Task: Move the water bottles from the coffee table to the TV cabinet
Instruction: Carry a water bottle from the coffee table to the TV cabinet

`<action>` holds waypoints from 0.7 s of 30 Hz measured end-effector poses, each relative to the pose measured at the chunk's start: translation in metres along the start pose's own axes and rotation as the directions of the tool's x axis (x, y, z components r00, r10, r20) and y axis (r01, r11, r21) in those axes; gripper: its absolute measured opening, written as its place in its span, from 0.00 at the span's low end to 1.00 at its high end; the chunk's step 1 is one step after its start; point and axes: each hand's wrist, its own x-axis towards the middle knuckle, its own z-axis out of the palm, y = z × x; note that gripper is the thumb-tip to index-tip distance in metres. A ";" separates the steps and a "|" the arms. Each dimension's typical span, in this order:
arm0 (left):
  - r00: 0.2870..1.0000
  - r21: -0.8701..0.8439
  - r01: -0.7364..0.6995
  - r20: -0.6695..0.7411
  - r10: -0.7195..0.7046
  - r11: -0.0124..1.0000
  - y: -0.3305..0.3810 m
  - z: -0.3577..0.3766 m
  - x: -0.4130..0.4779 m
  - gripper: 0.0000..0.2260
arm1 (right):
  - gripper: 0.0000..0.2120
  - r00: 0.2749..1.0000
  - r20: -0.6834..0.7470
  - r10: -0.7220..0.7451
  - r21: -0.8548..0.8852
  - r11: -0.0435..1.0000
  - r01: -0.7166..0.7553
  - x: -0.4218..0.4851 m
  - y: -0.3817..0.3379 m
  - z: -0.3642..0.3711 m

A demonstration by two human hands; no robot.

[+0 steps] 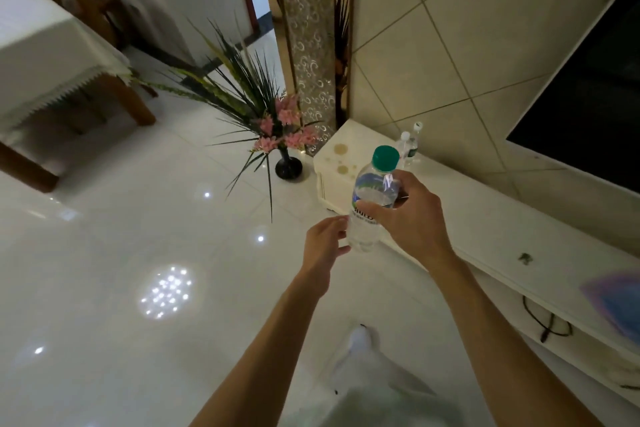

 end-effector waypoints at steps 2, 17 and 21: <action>1.000 0.020 0.001 0.018 -0.001 1.000 0.021 0.009 0.029 0.10 | 0.38 1.000 -0.001 0.004 0.006 1.000 -0.004 0.032 0.000 -0.003; 0.989 0.095 0.141 0.030 -0.145 0.985 0.090 0.080 0.226 0.12 | 0.30 0.991 -0.019 0.129 0.047 0.991 -0.128 0.209 0.031 -0.002; 0.980 0.174 0.169 0.079 -0.185 0.970 0.102 0.094 0.295 0.11 | 0.30 0.978 -0.054 0.200 0.063 0.979 -0.196 0.262 0.048 0.013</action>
